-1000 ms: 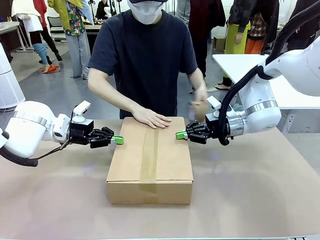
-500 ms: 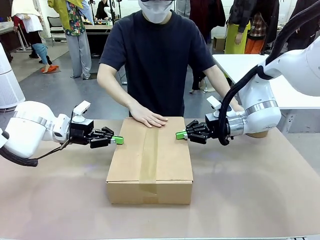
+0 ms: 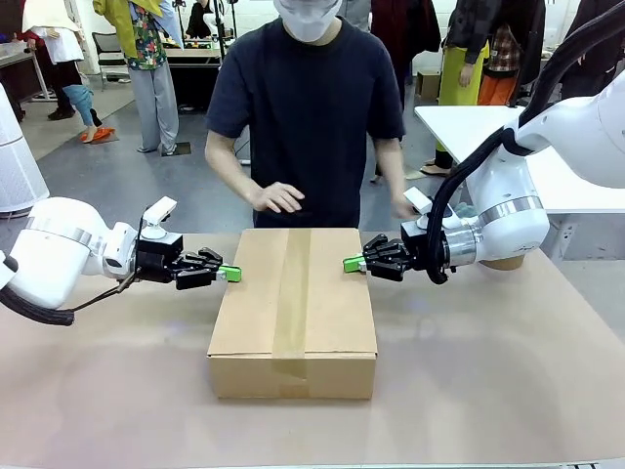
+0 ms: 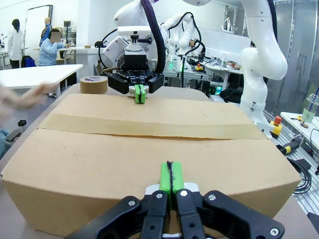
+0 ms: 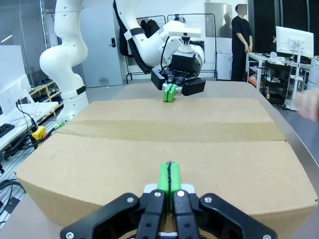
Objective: Wrap the clocks to prevent damage.
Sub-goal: After the human seals the box with tape, release both hands from the side flaps of the Package Box.
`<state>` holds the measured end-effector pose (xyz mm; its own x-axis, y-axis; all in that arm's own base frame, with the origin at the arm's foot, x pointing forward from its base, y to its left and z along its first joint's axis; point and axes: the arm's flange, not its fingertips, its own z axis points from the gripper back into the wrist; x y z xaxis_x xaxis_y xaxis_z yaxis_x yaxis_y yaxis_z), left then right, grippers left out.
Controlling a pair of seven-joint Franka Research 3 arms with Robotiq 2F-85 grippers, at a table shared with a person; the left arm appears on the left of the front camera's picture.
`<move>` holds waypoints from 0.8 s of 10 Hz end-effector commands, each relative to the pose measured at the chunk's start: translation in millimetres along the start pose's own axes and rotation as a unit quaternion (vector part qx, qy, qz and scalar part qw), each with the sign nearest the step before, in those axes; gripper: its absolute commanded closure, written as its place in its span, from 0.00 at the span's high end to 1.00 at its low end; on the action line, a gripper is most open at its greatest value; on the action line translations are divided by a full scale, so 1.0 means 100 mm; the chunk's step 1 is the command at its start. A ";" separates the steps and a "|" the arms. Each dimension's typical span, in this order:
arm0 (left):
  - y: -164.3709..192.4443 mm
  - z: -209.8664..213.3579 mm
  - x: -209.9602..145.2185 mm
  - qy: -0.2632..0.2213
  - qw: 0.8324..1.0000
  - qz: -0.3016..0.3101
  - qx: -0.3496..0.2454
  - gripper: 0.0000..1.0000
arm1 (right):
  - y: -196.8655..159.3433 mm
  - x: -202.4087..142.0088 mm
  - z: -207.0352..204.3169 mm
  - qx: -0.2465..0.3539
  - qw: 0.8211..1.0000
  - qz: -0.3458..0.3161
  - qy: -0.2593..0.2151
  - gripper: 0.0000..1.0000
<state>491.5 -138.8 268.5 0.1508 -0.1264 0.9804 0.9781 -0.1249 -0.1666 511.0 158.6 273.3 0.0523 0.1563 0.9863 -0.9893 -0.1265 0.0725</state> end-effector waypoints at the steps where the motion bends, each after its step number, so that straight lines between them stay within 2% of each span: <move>1: 0.00 0.00 -0.02 0.004 1.000 0.001 0.003 0.01 | 0.00 -0.04 -0.02 -0.002 1.000 -0.003 0.005 0.01; 6: 0.00 0.00 0.00 0.000 1.000 0.000 0.000 0.01 | 0.00 0.00 0.00 0.000 1.000 0.000 0.000 0.01; 7: -0.08 0.17 0.25 0.025 1.000 -0.018 0.000 0.01 | 0.13 0.24 0.10 -0.008 1.000 0.013 0.024 0.01; 8: -0.25 0.36 0.64 0.084 0.996 -0.031 -0.005 0.01 | 0.33 0.59 0.21 -0.008 0.998 0.021 0.051 0.01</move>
<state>493.0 -125.7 295.8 0.0997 -0.1775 0.9791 0.9822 -0.1398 -0.1254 506.9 152.2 299.9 0.0125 0.1816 0.9833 -0.9911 -0.1284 0.0364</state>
